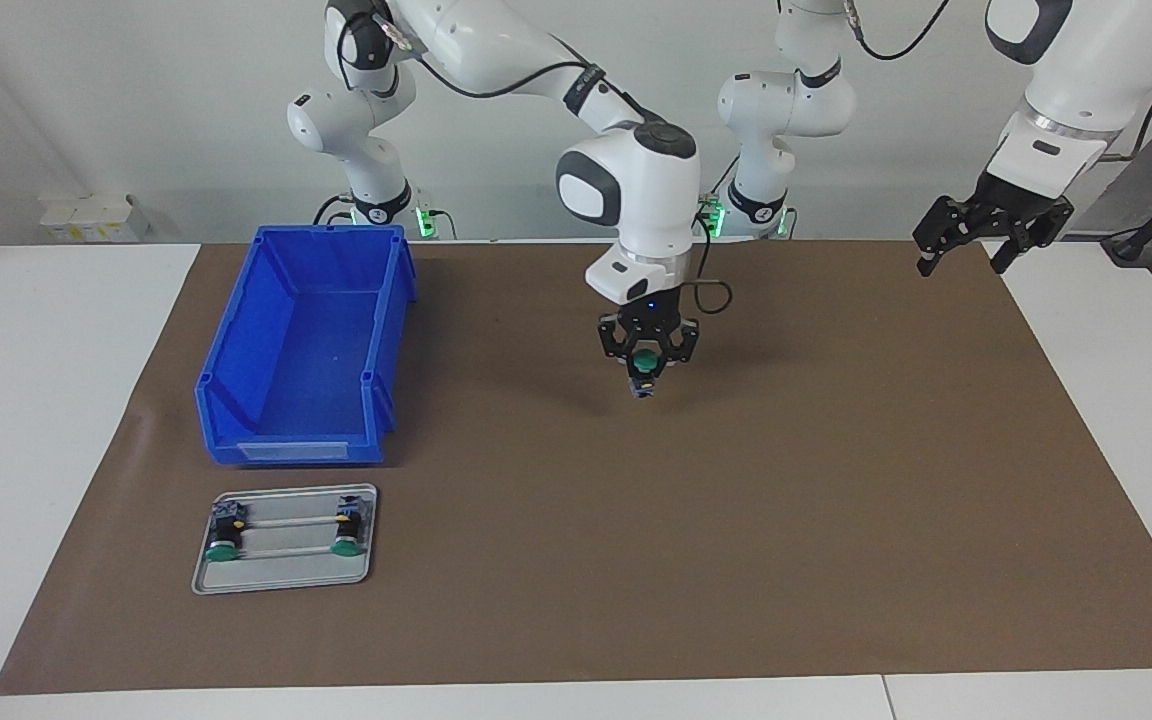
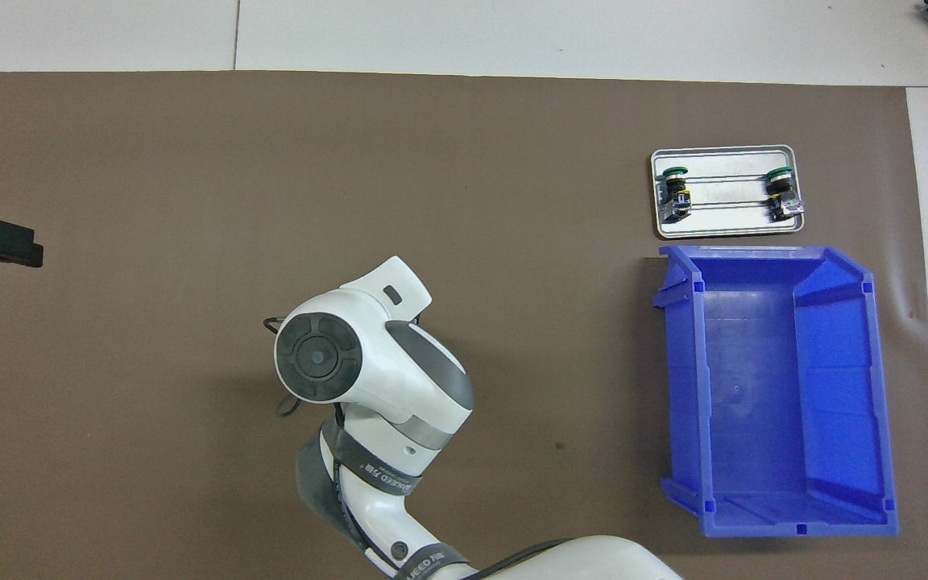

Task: Place and press button with both arms
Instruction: 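Grasp the green button with the right gripper, then carry the button into the blue bin with the right gripper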

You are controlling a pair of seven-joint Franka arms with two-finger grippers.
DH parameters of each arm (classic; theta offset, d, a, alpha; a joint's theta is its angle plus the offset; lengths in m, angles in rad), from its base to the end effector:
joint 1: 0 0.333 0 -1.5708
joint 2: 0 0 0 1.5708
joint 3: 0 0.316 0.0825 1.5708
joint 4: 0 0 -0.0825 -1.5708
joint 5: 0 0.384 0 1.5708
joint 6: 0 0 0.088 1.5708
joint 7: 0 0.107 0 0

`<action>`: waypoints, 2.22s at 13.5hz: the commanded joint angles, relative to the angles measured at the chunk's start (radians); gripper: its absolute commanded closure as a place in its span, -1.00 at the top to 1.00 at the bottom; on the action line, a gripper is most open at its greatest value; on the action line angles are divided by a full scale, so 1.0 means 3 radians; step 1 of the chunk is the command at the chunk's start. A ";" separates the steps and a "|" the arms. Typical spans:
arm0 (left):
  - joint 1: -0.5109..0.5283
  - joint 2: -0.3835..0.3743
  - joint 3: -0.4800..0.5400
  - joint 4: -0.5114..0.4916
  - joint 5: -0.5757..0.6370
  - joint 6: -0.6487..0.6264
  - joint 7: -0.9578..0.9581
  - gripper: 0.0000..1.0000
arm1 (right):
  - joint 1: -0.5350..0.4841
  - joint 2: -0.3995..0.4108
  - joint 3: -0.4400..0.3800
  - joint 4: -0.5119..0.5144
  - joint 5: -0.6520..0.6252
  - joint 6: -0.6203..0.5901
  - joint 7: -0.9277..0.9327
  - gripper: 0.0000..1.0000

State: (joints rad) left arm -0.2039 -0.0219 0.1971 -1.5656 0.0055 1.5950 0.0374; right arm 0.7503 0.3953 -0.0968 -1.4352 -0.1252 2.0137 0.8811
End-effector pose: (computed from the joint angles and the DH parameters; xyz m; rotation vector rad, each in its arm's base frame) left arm 0.5507 -0.0019 0.6410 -3.1378 0.0692 -0.0798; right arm 0.5505 0.4259 0.4866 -3.0905 0.2687 -0.3737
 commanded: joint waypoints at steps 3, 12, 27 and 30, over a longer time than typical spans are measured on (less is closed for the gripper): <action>-0.0077 -0.0152 0.0049 -0.0207 0.0079 0.0037 -0.0002 1.00 | -0.0883 -0.1095 0.0046 -0.0786 -0.0007 -0.0295 -0.1001 -1.00; -0.0026 -0.0147 0.0054 -0.0074 0.0084 0.0185 0.0008 1.00 | -0.2378 -0.1911 0.0026 -0.2833 0.0423 0.0727 -0.2860 -1.00; -0.0021 -0.0418 0.0044 -0.0585 0.0084 0.0042 0.0008 1.00 | -0.2399 -0.1824 0.0067 -0.3036 0.0423 0.1113 -0.2641 1.00; -0.0026 -0.0464 0.0039 -0.0646 0.0084 0.0007 0.0003 1.00 | -0.2404 -0.1788 0.0067 -0.2244 0.0362 0.0346 -0.2549 1.00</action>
State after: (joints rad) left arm -0.2022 -0.1220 0.2084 -1.7180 0.0101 1.6062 0.0385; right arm 0.0366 -0.1516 -0.0866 -2.2352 -0.0193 2.2294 0.0948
